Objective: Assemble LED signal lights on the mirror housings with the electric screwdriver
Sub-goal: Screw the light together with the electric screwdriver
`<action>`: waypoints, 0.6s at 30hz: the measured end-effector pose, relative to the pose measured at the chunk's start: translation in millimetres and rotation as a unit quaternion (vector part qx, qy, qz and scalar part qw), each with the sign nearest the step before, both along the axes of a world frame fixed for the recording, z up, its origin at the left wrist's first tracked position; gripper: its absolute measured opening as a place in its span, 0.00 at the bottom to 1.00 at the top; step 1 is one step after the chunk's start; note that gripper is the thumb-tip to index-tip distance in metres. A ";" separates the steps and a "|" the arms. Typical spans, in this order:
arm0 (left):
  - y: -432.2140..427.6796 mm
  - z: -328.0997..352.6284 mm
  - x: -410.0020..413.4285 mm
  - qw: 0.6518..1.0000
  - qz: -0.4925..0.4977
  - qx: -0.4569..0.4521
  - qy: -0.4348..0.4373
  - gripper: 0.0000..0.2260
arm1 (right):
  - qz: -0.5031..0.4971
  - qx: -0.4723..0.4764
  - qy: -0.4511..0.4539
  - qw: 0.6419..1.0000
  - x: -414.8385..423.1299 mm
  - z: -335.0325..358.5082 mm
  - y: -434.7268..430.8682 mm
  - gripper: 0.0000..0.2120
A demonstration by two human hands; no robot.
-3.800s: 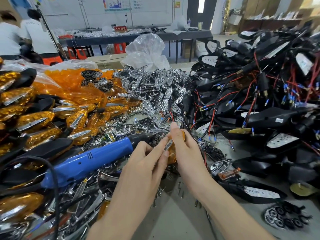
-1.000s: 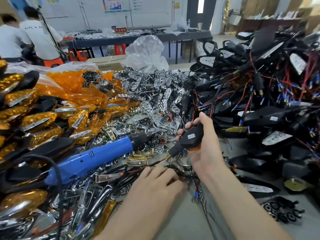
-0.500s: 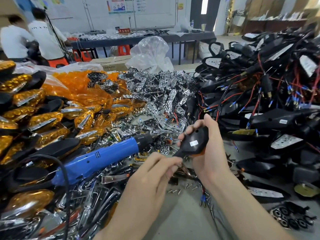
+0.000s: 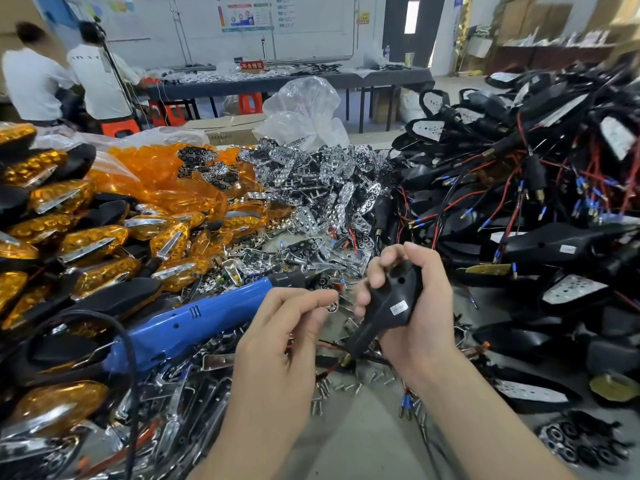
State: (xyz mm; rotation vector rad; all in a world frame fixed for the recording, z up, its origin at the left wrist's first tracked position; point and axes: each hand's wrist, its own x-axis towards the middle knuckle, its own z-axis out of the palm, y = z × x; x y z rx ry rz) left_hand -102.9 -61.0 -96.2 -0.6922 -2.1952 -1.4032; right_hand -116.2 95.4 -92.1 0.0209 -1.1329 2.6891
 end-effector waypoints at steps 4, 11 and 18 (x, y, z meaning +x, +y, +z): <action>7.9 9.7 1.8 0.997 -0.030 0.060 -0.047 0.15 | 0.000 0.018 -0.011 1.000 -0.5 0.2 -1.3 0.11; 29.6 25.2 0.0 0.999 -0.049 0.003 -0.016 0.26 | -0.061 0.156 -0.071 0.983 -5.3 -5.4 -9.7 0.12; 32.1 32.2 -6.4 0.999 -0.023 -0.032 0.015 0.24 | -0.087 0.187 -0.045 0.978 -4.8 -4.4 -11.2 0.11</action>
